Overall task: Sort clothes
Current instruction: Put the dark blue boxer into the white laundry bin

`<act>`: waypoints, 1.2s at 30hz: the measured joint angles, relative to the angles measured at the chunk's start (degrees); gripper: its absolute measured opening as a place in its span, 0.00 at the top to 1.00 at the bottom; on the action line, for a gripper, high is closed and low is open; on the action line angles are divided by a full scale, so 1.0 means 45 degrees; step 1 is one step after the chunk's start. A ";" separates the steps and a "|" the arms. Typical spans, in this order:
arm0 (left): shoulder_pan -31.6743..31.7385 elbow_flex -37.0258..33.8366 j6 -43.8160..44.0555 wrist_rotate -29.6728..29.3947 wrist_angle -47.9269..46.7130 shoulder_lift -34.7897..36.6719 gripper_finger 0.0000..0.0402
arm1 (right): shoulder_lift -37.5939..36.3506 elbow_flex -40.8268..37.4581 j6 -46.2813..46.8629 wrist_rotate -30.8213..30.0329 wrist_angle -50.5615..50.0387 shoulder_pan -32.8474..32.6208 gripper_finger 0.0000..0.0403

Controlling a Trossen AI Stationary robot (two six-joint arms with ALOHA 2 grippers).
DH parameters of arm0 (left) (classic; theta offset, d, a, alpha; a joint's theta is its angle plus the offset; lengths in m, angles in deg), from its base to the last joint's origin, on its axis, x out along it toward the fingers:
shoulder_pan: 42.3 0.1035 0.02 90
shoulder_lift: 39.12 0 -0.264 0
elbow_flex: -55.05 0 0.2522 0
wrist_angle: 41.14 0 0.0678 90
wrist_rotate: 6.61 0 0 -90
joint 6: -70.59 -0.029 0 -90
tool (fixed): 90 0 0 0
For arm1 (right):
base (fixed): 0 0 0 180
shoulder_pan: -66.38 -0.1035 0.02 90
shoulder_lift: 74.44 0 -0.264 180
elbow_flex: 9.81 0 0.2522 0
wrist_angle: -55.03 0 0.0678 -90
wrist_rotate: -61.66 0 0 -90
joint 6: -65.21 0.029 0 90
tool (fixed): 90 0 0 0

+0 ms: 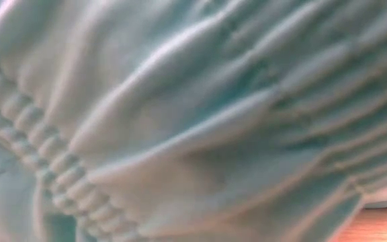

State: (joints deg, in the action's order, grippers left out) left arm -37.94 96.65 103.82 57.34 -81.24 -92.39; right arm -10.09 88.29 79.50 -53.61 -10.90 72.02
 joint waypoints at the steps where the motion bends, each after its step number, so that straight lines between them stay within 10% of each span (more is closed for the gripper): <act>1: 0.0078 0.0000 0.0000 0.0058 -0.0012 -0.0196 0.62 | -0.0158 0.0005 0.0288 0.0000 -0.0341 -0.0215 0.49; 10: 0.0430 0.0000 -0.0330 0.0118 0.0434 -0.2348 0.63 | -0.0897 0.0005 0.3754 -0.0898 -0.3530 -0.2653 0.50; 17: 0.0533 0.0005 -0.0330 0.0347 0.0649 -0.2807 0.96 | -0.0975 -0.0522 0.5783 -0.3008 -0.4417 -0.5019 0.53; 29: 0.0509 0.1166 -0.0714 0.0408 -0.1532 -0.0551 1.00 | -0.1620 -0.5835 1.1749 -0.4344 -0.4196 -0.8536 0.55; 36: 0.0509 0.2767 -0.0754 -0.0303 -0.4174 0.0854 1.00 | -0.1630 -0.9289 1.3217 -0.4868 -0.0275 -1.0084 0.56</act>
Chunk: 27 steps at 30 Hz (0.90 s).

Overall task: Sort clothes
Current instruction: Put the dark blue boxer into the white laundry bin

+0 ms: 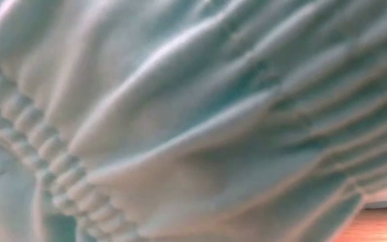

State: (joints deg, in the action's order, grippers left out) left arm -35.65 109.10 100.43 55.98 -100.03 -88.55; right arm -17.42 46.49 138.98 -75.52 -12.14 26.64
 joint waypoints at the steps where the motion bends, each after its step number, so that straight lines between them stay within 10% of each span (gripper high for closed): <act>1: 0.0000 0.0261 -0.0130 -0.0061 -0.0319 0.0159 1.00 | 0.0009 -0.0459 -0.0018 -0.0009 0.0748 -0.0133 0.56; 13: 0.0000 0.5325 -0.1870 -0.1559 -0.2756 0.0509 1.00 | 0.0007 -0.4197 -0.0023 -0.0055 0.7318 -0.0773 0.56; 27: 0.0024 1.2062 -0.6769 -0.2333 0.0463 -0.2819 1.00 | 0.1482 -0.4962 -0.0193 -0.0620 0.9580 -0.0739 0.56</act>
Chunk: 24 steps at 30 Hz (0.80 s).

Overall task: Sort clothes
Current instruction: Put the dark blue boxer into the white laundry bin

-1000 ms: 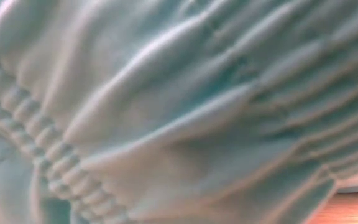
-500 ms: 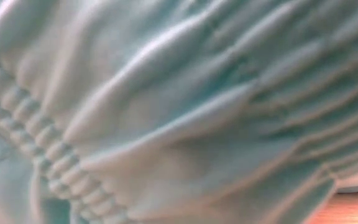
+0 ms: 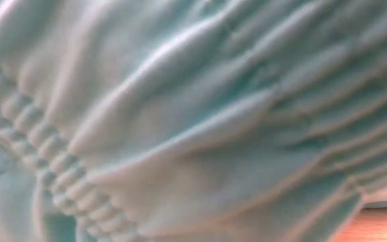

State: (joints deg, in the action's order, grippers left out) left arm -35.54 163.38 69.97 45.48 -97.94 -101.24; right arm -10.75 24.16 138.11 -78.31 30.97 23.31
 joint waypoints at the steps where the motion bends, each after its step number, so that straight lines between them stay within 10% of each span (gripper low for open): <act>1: 0.0000 0.0455 -0.0367 0.0000 0.0310 -0.0392 1.00 | 0.0052 0.0000 0.0000 0.0005 -0.0001 0.0000 0.56; 15: 0.0102 0.7386 -0.3453 0.1379 0.1952 -0.6512 1.00 | 0.0057 0.0000 -0.0248 0.0009 0.0004 0.0003 0.56; 24: 0.0248 0.8325 -0.3119 0.2140 0.0255 -0.8182 0.93 | 0.0052 0.0000 -0.0457 0.0109 0.0009 0.0000 0.56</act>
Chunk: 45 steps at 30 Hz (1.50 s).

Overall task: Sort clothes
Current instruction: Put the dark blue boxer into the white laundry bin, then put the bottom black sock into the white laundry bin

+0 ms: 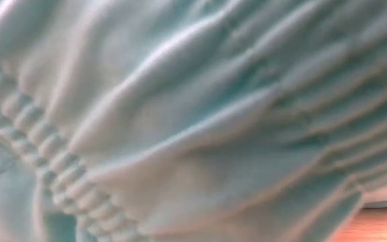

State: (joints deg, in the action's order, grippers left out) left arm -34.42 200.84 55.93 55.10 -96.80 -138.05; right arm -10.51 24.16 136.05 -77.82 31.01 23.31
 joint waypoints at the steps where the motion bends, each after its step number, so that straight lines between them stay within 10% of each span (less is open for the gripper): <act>1: 0.0000 0.0000 0.0157 0.0009 -0.0346 -0.0058 0.90 | 0.0000 0.0000 0.0000 0.0007 0.0000 0.0000 0.56; 10: -0.0048 0.0000 0.1524 0.0901 -0.3388 -0.0034 0.71 | -0.0091 0.0005 -0.0010 0.1232 -0.0133 0.0000 0.56; 20: -0.0368 -0.1372 0.1989 0.5644 -0.5139 0.0304 0.69 | -0.1564 0.0564 -0.0163 0.2185 -0.1766 -0.0015 0.64; 33: -0.1314 -0.9131 0.2726 0.5159 0.1223 0.2940 0.69 | -0.1553 0.5427 -0.0164 0.5020 -0.9850 -0.0107 0.72; 45: -0.2186 -1.5262 0.4639 0.3830 0.4358 0.7328 0.69 | 0.0732 0.5615 0.2310 0.7249 -1.0961 -0.1471 0.72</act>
State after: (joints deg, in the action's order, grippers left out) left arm -44.26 132.16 76.81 72.34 -77.19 -105.08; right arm -7.22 49.43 146.45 -45.20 -18.31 16.69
